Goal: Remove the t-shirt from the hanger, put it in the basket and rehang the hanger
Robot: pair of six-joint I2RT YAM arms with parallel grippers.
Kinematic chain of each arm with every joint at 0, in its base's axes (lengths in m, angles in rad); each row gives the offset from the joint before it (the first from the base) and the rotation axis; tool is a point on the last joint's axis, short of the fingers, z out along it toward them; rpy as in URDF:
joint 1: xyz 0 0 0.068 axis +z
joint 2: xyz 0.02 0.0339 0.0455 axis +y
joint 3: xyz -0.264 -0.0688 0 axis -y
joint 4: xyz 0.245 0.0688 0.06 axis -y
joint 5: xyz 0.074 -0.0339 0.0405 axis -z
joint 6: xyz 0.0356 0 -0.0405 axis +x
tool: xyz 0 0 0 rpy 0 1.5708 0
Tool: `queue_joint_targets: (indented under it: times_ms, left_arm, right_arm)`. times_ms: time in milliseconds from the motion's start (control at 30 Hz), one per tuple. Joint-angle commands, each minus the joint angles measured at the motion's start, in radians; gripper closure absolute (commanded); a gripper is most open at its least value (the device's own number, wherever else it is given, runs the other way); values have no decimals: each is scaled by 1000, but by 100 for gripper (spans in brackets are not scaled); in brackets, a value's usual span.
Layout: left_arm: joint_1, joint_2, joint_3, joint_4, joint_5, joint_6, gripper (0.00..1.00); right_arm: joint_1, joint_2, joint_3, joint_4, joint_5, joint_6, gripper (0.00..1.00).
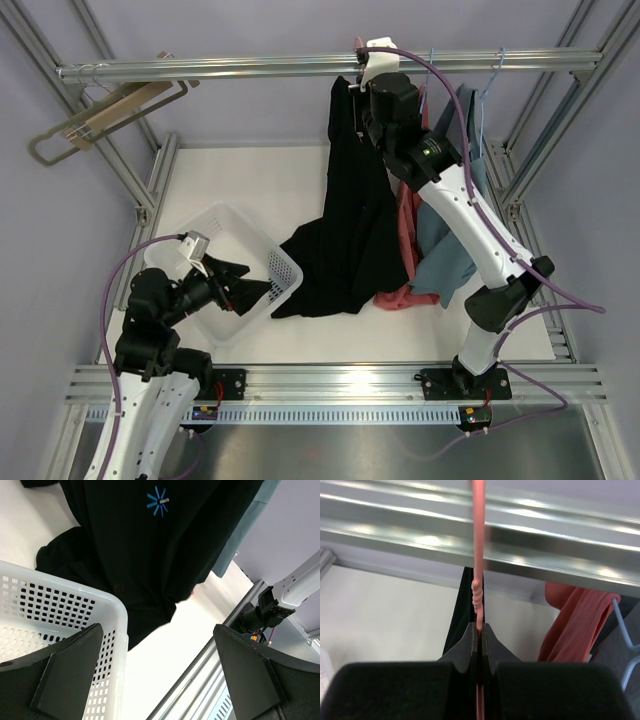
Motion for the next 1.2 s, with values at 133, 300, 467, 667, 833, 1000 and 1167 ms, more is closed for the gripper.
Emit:
queue_joint_targets:
  times_ms: [133, 300, 467, 667, 833, 1000, 1167]
  left_arm:
    - [-3, 17, -4, 18, -8, -15, 1]
    - [-4, 35, 2, 20, 0, -15, 1]
    - [-4, 67, 38, 21, 21, -41, 1]
    - [-47, 133, 201, 29, 45, -84, 1]
    - [-202, 236, 375, 30, -113, -75, 1]
    - [-700, 406, 444, 32, -661, -3, 1]
    - [-1039, 547, 463, 151, -1048, 54, 1]
  right_arm:
    - [13, -204, -205, 420, 1, -55, 100]
    - [13, -305, -413, 445, 11, 27, 100]
    - [47, -445, -706, 531, 41, 113, 100]
    - [136, -586, -860, 592, 96, 178, 100]
    - [277, -647, -878, 588, 221, 181, 100]
    - [309, -597, -762, 560, 283, 146, 100]
    - [308, -562, -636, 505, 285, 156, 100]
